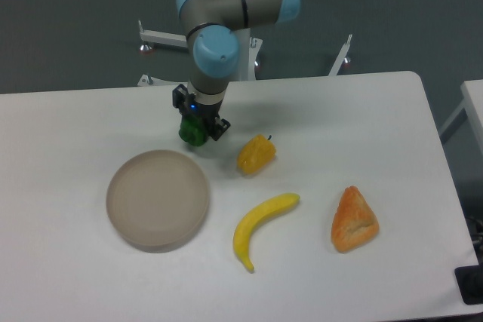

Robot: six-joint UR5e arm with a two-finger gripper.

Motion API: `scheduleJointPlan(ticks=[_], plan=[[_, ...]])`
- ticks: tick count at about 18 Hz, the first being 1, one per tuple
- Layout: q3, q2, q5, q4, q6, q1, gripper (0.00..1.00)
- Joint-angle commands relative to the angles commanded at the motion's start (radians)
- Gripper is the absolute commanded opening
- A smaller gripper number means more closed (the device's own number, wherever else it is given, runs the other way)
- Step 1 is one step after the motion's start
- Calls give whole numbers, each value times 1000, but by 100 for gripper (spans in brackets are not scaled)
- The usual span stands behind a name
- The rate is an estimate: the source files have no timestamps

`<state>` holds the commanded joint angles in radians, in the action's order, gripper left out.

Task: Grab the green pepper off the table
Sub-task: 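Carry the held green pepper up and past the yellow pepper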

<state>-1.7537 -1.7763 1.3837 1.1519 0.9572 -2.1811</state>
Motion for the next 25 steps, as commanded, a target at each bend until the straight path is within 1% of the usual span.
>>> scheduleJointPlan(ticks=[2,3,4,6,10,11,12,14,15,16,18,19,20,22,25], plan=[[49,-3,2,41,29,-52,38],[75,-6,3,63,72,-60,38],[114,-14,6,98,154,-80,38],[169,-35,14,138,236,-109,37],[284,-100,44,215,268,-114,37],[307,-115,46,229,296,-115,43],[328,-130,48,244,325,-118,42],[359,-156,76,270,371,-128,36],[381,-173,124,272,408,-129,33],[398,-186,170,272,441,-129,32],[413,-199,208,264,503,-129,30],[419,-204,209,259,535,-137,30],[443,-216,210,250,573,-140,30],[471,-230,206,249,574,-141,30],[470,-230,201,247,574,-140,30]])
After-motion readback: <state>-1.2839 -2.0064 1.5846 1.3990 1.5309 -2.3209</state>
